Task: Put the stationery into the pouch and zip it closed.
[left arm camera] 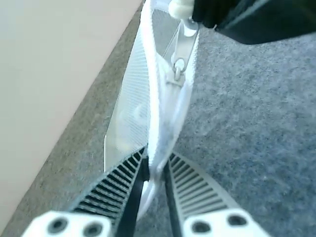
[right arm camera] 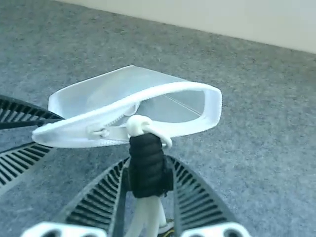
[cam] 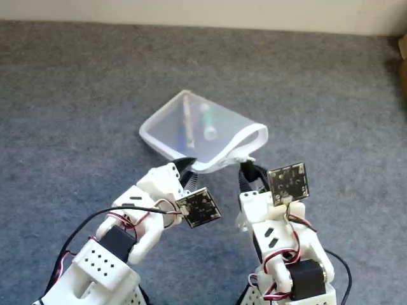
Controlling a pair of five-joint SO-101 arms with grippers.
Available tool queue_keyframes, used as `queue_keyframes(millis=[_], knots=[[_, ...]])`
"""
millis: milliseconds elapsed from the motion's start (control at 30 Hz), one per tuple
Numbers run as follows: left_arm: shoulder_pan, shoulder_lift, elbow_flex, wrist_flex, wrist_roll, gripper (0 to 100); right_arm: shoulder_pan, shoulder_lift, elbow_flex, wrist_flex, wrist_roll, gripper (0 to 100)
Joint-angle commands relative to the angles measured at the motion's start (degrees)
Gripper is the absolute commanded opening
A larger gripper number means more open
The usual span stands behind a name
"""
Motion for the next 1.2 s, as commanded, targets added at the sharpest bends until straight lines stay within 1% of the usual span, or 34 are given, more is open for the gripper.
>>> queue_keyframes(millis=[0,133,267,533,667,767,1167], knots=[[-4.5,-0.2,-2.7,0.9,0.9,1,2.6,-0.5,-0.7,-1.5,-0.7,0.5],[-6.1,-0.2,-3.7,2.8,0.8,1,2.7,-0.5,1.2,-3.5,-0.8,0.5],[-7.1,-0.2,-3.6,3.3,0.7,0,5.6,-0.5,3.4,-6.6,-0.8,0.5],[-7.3,-0.2,-3.6,3.3,0.6,0,7.3,-0.5,3.5,-7.0,-0.9,0.5],[-9.0,-0.2,-3.6,3.3,0.6,0,9.7,-0.5,3.6,-7.1,-3.8,0.5],[-10.2,-0.2,-3.5,3.3,0.6,0,9.9,-0.5,3.6,-7.1,-4.0,0.5],[-10.5,-0.2,-2.6,3.3,0.8,0,10.1,-0.4,3.6,-7.0,-4.0,0.5]])
